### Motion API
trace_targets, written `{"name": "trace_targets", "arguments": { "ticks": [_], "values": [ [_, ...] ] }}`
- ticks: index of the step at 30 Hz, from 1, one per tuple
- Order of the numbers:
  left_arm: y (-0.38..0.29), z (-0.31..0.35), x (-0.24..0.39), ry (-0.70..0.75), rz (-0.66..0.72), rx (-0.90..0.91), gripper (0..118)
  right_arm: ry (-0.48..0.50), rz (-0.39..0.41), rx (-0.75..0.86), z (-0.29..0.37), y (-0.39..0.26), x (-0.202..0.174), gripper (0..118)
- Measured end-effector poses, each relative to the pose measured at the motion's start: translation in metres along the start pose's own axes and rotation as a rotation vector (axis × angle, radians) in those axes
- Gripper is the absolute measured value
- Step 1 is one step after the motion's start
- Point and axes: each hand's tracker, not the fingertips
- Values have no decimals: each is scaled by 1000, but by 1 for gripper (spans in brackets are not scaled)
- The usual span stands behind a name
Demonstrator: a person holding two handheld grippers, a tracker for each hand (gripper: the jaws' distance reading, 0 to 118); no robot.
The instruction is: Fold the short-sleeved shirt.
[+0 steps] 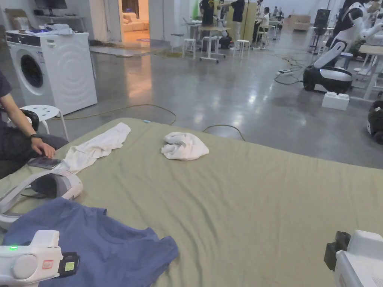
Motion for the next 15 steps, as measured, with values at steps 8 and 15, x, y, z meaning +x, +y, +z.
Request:
{"name": "trace_targets", "arguments": {
  "ticks": [8,15],
  "values": [
    [-13,-54,-10,-98,75,-166,92,7,48,-41,-10,-10,-12,3],
    [-28,-54,31,-37,-134,-143,62,11,67,-68,-15,-16,-22,3]
  ]
}}
